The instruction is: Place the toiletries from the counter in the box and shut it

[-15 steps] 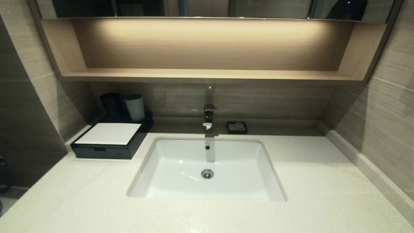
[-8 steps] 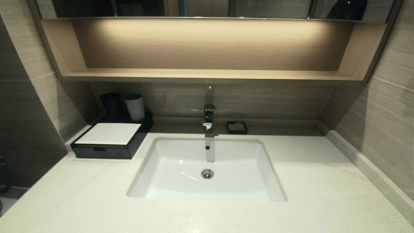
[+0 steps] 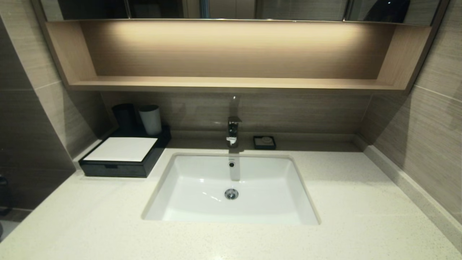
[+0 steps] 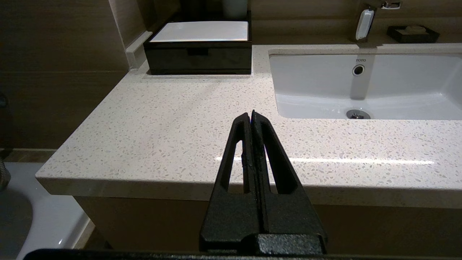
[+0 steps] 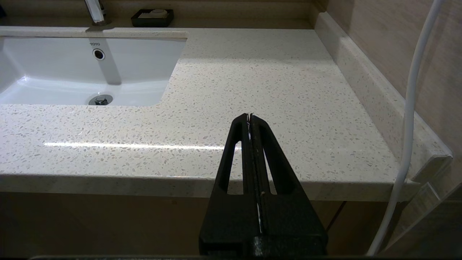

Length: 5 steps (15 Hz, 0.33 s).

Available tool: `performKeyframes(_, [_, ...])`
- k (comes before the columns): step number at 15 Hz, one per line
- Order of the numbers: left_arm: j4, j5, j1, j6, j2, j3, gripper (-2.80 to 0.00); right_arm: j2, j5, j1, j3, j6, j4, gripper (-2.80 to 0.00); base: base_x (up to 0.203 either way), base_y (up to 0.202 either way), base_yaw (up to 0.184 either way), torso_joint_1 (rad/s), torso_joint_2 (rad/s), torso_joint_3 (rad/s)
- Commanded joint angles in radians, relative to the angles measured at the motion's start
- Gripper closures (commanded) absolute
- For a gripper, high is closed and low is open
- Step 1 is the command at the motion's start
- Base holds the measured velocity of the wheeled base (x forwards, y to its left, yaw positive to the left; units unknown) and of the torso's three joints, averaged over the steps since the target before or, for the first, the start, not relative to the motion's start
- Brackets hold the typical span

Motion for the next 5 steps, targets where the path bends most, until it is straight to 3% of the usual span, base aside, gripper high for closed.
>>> performKeyframes(1, [-0.001, 0.001, -0.001, 0.000, 0.001, 0.020, 0.00, 0.001, 0.000, 0.000, 0.002, -0.001, -0.001, 0.00, 0.000, 0.000, 0.000, 0.000, 0.00, 0.000])
performKeyframes(5, [-0.001, 0.001, -0.001, 0.000, 0.001, 0.020, 0.00, 0.001, 0.000, 0.000, 0.002, -0.001, -0.001, 0.00, 0.000, 0.000, 0.000, 0.000, 0.00, 0.000])
